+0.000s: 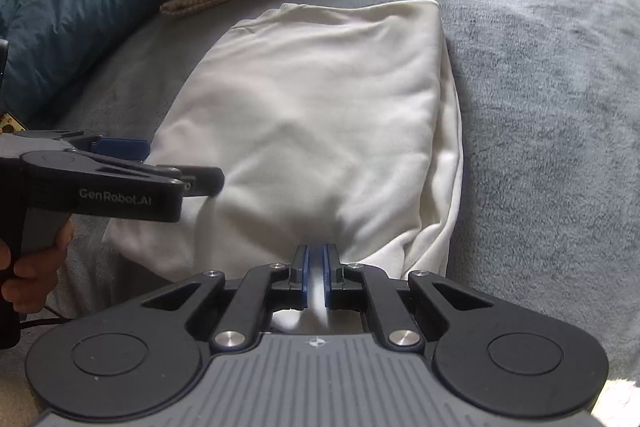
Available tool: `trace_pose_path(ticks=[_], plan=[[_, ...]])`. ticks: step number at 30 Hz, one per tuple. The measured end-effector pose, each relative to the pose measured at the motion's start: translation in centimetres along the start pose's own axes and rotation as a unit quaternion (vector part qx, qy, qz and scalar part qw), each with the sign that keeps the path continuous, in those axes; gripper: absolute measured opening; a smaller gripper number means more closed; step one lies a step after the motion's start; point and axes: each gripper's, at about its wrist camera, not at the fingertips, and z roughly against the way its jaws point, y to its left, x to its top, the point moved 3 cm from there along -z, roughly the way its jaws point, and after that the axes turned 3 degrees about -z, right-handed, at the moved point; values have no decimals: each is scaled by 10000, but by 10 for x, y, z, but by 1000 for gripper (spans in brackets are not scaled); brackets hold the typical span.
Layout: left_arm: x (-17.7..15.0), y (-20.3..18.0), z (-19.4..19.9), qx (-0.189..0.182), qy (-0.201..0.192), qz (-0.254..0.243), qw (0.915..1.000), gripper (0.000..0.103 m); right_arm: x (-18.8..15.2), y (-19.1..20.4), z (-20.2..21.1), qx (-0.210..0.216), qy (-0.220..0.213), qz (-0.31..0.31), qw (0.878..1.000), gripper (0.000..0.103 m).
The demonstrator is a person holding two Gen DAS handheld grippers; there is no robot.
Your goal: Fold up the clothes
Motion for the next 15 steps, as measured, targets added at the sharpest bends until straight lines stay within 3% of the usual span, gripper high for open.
trace_pose_path(ticks=[5,15], plan=[[-5,10,25,220,-476,-72,9986,97,-2,-1,-2,38,-24,-32,10000,6],[-4,3,62,-136,-1570,11,9875,94,-3,-5,-3,131,-69,-119,9998,6]])
